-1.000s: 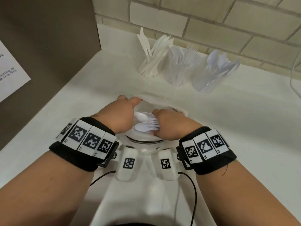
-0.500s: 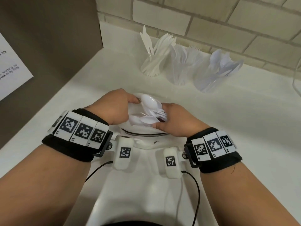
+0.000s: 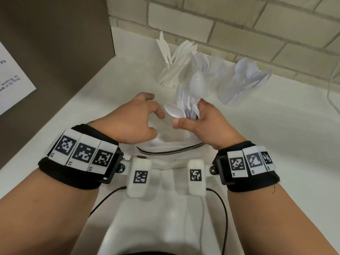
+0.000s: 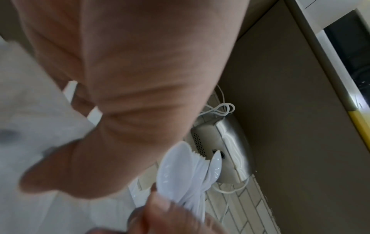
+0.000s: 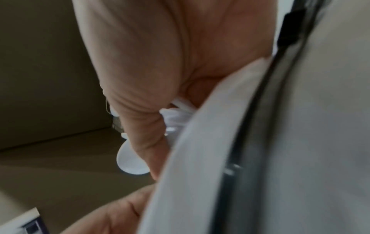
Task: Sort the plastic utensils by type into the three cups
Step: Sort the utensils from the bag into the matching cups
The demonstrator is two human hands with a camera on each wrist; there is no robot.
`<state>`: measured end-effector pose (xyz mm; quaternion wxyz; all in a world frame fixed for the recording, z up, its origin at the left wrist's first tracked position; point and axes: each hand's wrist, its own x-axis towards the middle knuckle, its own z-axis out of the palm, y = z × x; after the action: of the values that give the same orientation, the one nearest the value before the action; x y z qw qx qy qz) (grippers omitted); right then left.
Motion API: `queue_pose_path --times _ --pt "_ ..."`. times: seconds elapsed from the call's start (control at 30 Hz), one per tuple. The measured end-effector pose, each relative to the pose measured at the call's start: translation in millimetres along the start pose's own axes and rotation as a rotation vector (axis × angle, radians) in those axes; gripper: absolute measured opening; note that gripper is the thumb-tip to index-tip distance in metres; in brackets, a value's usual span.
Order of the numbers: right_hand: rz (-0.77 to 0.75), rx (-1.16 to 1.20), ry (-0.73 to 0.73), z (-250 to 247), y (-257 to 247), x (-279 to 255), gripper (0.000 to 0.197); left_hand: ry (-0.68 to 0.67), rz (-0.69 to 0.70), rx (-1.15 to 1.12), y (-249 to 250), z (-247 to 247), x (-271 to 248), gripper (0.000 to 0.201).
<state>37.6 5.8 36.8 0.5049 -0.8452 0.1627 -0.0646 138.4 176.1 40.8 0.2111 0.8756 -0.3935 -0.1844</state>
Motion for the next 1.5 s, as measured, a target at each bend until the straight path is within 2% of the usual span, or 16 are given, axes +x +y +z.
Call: queue_pose_path --times 0.07,0.17,0.23,0.33,0.43,0.5,0.57,0.63,0.67,0.8,0.93,1.03,1.13,1.23,1.43,1.5 --pt "-0.019 0.110 0.030 -5.5 -9.1 1.5 0.052 0.137 0.069 -0.135 5.1 0.5 -0.9 0.053" --pt "-0.072 0.430 0.108 -14.6 -26.5 5.0 0.036 0.413 0.131 -0.503 17.0 5.8 -0.9 0.041" --pt "-0.118 0.600 0.173 -19.2 -39.8 8.8 0.029 0.432 0.111 -0.748 23.5 10.3 1.1 0.033" --pt "-0.213 0.657 0.272 -22.3 -59.7 17.2 0.019 0.229 -0.078 -1.252 31.3 13.0 6.2 0.041" --pt "-0.287 0.757 0.303 -24.1 -82.3 21.4 0.022 -0.055 -0.251 -1.465 36.8 10.6 13.2 0.062" --pt "-0.314 0.795 0.305 -21.3 -91.4 23.9 0.024 -0.211 -0.321 -1.624 37.6 6.3 18.6 0.069" --pt "-0.321 0.791 0.316 -13.4 -94.5 24.8 0.028 -0.337 -0.331 -1.812 38.8 1.5 20.9 0.066" --pt "-0.301 0.739 0.326 -2.9 -91.4 23.8 0.034 -0.372 -0.263 -1.959 41.9 -4.7 21.4 0.052" --pt "-0.281 0.704 0.326 2.5 -87.3 24.3 0.039 -0.335 -0.245 -1.981 42.9 -6.7 22.8 0.044" --pt "-0.193 0.552 0.360 22.9 -72.2 24.0 0.060 -0.234 -0.242 -2.019 40.5 -5.4 28.6 0.046" --pt "-0.132 0.582 0.402 23.8 -59.3 27.9 0.037 -0.311 -0.331 -1.878 38.1 -2.2 26.7 0.039" --pt "-0.150 0.566 0.427 23.4 -58.8 27.4 0.033 -0.358 -0.292 -1.900 41.2 -3.7 23.7 0.038" --pt "-0.147 0.615 0.427 25.2 -59.6 27.0 0.031 -0.259 -0.269 -1.951 43.5 -5.7 27.0 0.039" --pt "-0.154 0.583 0.392 24.3 -56.4 28.6 0.025 -0.176 -0.305 -1.952 41.8 -8.0 28.4 0.041" --pt "-0.066 0.627 0.317 26.3 -54.7 27.4 0.012 -0.153 -0.412 -1.967 44.7 -10.4 23.2 0.047" --pt "-0.054 0.694 0.321 24.2 -57.9 27.2 0.011 -0.206 -0.451 -1.971 44.3 -9.2 22.8 0.054"
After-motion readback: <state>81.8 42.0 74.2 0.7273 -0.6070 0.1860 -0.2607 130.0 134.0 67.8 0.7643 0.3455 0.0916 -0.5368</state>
